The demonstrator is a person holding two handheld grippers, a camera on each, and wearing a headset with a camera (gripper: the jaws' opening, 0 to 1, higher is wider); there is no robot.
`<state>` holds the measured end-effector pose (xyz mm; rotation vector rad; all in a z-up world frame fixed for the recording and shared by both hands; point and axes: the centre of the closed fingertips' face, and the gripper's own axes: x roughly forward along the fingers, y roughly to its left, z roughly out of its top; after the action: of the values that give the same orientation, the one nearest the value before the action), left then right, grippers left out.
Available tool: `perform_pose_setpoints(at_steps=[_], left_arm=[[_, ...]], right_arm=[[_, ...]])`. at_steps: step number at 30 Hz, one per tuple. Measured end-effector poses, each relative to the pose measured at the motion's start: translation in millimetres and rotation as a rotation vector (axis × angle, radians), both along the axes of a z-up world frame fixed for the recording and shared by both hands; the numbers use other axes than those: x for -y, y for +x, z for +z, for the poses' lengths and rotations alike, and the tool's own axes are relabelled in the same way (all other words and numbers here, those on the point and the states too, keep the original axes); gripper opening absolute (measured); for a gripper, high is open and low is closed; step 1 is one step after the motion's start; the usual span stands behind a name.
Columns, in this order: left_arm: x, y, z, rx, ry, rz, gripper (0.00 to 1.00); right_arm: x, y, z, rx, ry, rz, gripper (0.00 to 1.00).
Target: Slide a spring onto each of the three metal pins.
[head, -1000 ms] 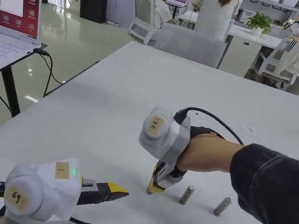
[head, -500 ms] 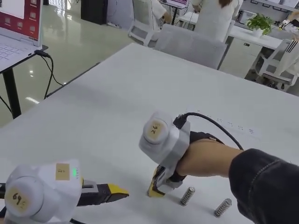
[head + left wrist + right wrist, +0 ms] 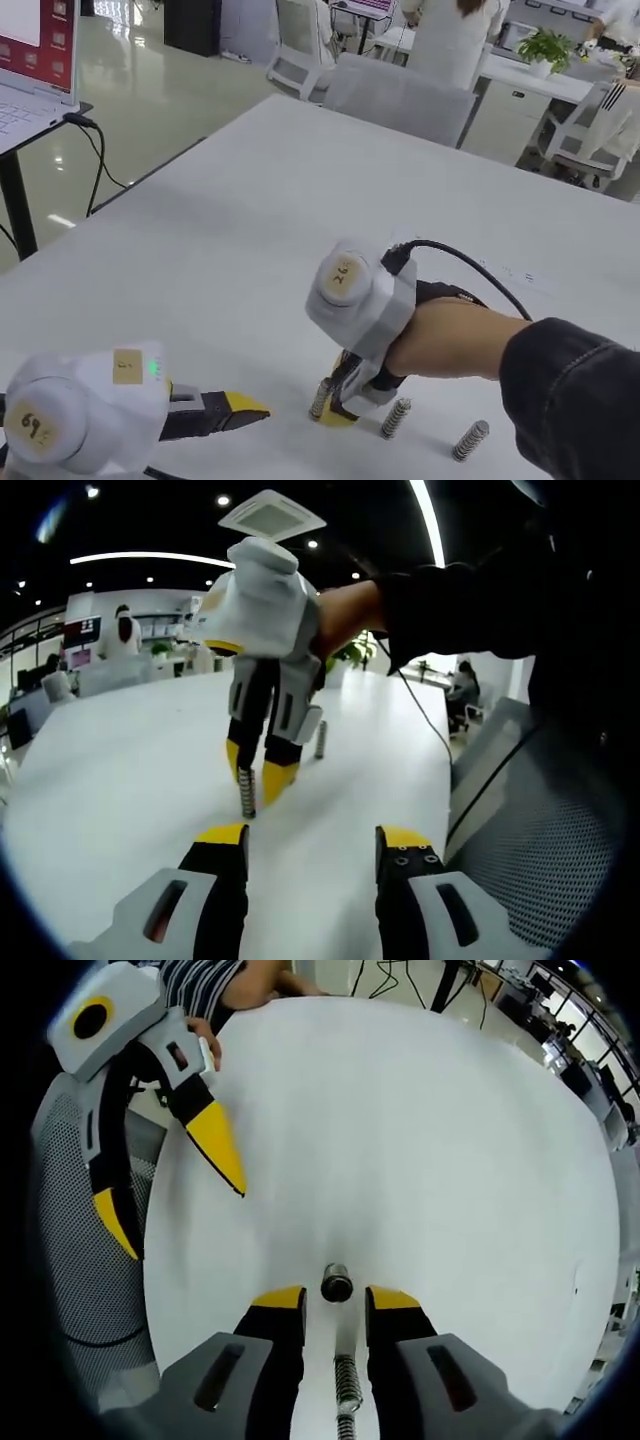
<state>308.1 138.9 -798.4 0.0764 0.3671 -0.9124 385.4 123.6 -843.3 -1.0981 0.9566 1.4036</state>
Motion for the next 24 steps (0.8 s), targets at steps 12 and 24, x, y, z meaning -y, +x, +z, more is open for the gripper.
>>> perform_pose_setpoints(at_steps=[12,24], left_arm=[[-0.3,6.1,6.7,0.011,0.011,-0.001,0.46],[-2.3,14.6,13.3,0.019,0.018,0.003,0.46]], right_arm=[[10.4,2.7,16.5,0.015,0.077,-0.065,0.30],[21.4,2.7,40.3,0.028,0.201,-0.150,0.35]])
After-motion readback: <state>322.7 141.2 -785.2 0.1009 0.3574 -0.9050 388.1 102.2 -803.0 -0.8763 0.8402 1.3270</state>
